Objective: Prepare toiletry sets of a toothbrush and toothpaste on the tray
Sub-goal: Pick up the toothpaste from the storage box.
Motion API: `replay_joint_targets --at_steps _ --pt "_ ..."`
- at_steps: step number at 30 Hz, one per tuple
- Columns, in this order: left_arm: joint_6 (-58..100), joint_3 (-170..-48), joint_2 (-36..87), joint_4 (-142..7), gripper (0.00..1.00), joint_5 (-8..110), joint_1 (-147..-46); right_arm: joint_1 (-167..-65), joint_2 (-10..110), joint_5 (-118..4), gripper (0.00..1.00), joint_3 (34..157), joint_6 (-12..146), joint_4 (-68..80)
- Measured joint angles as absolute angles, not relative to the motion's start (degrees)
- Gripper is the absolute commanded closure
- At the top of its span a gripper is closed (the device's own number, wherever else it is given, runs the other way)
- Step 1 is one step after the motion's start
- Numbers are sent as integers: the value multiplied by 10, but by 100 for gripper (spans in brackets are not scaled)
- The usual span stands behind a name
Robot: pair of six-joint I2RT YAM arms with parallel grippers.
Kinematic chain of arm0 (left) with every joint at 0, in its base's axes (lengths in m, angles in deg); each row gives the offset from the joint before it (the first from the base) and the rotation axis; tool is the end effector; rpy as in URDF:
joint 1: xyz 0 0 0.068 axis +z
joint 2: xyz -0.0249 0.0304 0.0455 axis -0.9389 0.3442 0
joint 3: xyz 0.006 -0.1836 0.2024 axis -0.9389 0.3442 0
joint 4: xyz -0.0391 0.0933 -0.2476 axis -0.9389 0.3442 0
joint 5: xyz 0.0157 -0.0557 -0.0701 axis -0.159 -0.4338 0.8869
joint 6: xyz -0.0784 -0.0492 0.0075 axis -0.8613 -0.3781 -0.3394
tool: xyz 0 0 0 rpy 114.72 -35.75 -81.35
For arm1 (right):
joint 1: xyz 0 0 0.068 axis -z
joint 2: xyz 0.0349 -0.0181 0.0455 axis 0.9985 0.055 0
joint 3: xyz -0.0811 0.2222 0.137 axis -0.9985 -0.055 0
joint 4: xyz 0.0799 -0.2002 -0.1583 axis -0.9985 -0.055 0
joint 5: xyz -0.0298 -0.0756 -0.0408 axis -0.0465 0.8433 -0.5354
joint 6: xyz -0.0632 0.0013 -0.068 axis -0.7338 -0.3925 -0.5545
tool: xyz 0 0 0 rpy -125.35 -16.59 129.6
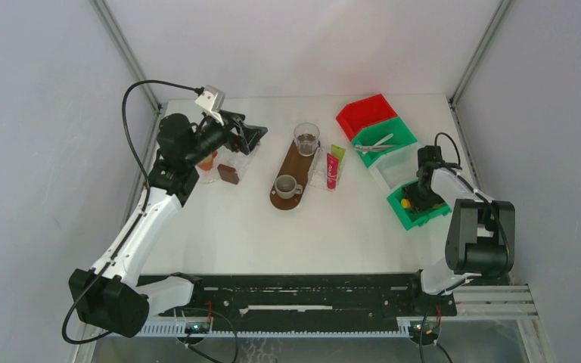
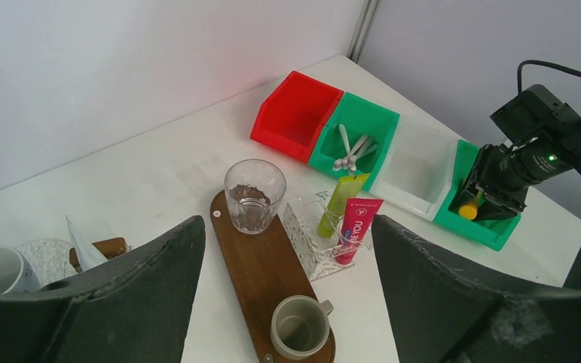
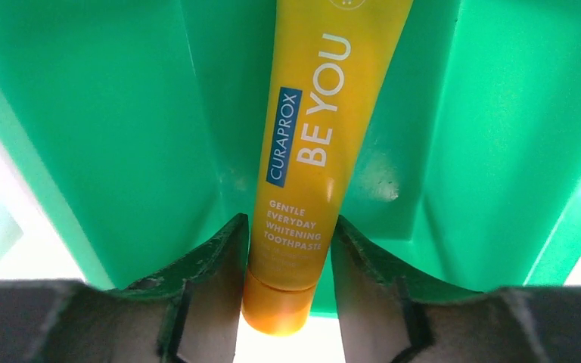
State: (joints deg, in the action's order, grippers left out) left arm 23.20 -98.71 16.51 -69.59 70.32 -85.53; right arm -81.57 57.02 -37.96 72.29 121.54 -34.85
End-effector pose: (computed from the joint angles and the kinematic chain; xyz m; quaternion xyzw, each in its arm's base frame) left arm 0.2953 -0.1231 0.3941 0.2078 0.6798 -0.3111 0.6307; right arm 0.2824 -0.0421 0.1269 0.5527 0.8204 -0.0319 0.1427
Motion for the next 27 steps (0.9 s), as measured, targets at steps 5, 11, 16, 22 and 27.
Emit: replay_joint_targets --at_steps 5,11,16,22,27 --pt "232 -987 165 -694 15 703 -855 -816 559 -383 84 716 1216 -340" --pt "232 -987 165 -694 15 703 -855 -816 477 -382 99 712 1207 -340" --pt "232 -987 165 -694 15 703 -855 -817 414 -379 100 712 1201 -343" --pt "230 -987 164 -701 15 713 -855 -837 333 -378 100 712 1172 -342" --pt "214 -985 161 -727 14 732 -854 -881 260 -395 100 712 1102 -301"
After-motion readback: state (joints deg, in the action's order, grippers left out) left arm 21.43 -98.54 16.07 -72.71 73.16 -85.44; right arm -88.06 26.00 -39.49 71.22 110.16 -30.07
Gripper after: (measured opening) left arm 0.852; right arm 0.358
